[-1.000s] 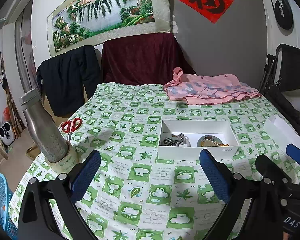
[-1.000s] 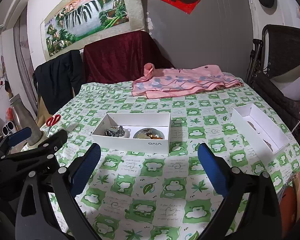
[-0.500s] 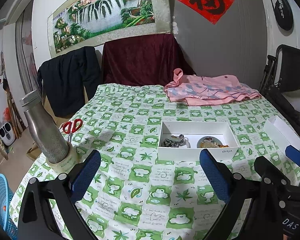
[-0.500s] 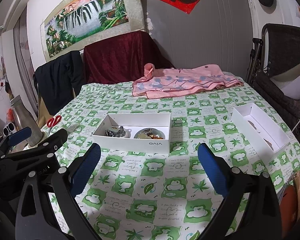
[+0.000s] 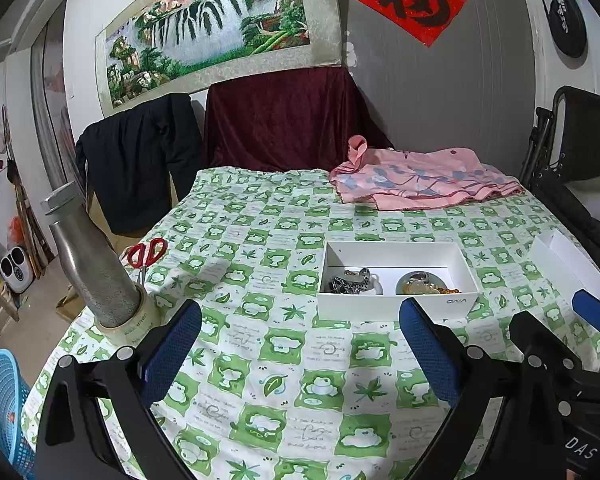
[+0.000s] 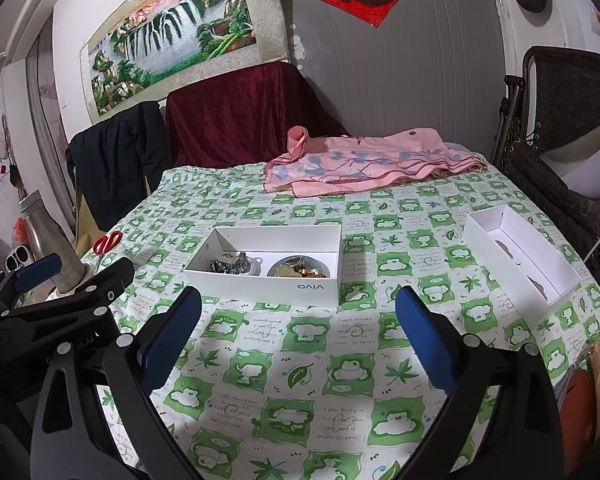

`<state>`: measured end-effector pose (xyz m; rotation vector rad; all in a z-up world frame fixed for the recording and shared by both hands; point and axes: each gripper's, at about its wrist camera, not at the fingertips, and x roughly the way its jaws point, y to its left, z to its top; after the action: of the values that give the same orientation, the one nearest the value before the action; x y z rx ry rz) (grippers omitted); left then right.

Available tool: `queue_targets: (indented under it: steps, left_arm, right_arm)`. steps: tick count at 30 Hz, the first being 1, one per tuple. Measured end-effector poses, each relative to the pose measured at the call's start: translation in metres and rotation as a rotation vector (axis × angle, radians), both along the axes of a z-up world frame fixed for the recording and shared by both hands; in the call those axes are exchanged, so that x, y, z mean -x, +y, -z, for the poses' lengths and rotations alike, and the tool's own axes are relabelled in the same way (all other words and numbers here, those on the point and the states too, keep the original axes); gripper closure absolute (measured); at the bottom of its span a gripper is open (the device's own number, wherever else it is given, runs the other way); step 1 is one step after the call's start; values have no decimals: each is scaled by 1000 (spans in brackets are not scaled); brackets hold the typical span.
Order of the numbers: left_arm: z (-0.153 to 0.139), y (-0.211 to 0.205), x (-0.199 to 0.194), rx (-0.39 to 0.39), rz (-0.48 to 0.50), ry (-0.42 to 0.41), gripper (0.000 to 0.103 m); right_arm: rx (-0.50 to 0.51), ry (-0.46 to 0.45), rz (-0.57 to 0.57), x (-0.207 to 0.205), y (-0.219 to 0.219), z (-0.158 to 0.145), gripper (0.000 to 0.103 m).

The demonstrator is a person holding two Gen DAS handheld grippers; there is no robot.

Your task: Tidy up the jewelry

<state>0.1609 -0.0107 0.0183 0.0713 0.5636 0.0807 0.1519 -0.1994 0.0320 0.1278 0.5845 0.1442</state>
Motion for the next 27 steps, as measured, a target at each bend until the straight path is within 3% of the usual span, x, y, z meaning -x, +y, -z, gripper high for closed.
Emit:
queue_targets:
  steps: [27]
  left_arm:
    - [1,2,-2,2,12,8,6]
  right_arm:
    - [-1,1,1,-1,-1,1,10]
